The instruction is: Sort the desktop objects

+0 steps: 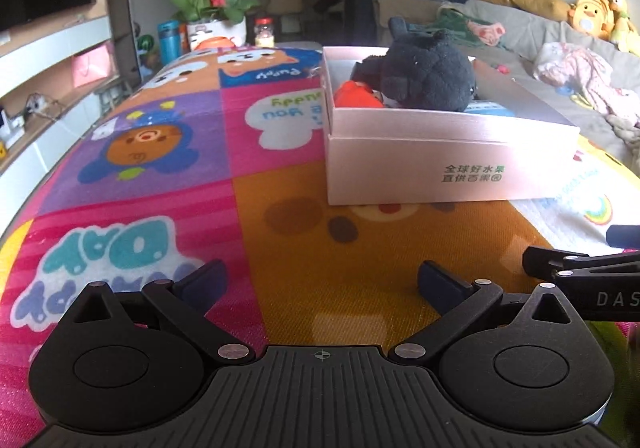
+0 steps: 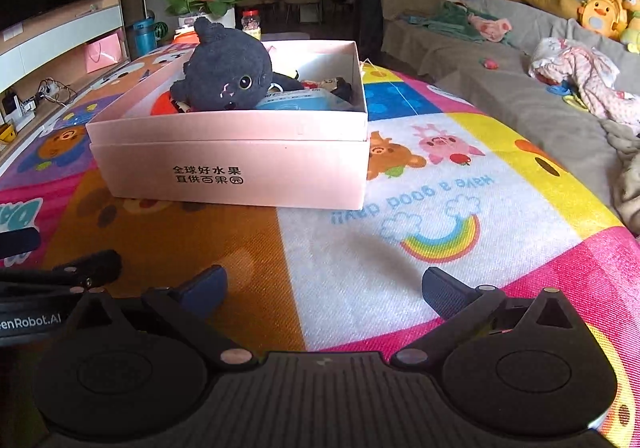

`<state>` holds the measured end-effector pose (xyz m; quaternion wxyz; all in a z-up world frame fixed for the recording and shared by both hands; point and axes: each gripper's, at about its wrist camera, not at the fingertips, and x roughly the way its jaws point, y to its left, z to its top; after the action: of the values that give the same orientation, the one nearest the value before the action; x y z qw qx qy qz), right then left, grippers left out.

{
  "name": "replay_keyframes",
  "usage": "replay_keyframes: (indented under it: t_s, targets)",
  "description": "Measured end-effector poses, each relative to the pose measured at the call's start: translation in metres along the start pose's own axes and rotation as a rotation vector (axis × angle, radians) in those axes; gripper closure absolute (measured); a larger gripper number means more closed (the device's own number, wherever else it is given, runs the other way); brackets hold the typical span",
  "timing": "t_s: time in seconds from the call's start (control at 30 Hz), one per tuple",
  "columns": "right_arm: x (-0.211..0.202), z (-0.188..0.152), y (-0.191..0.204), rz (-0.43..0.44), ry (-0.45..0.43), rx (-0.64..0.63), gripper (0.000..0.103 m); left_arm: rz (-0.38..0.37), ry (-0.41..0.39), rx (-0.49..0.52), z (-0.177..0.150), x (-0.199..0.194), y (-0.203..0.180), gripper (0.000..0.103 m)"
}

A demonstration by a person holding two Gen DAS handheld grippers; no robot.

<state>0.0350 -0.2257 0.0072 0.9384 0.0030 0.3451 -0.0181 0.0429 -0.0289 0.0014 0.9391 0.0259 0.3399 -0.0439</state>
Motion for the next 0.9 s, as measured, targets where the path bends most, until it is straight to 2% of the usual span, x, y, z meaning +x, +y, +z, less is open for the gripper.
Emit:
replay_keyframes:
  t_s: [0.9]
  targets:
    - [0.0005, -0.0020, -0.0020, 0.009, -0.010, 0.009, 0.000, 0.001, 0.001, -0.003, 0.0004, 0.0016, -0.0040, 0.000]
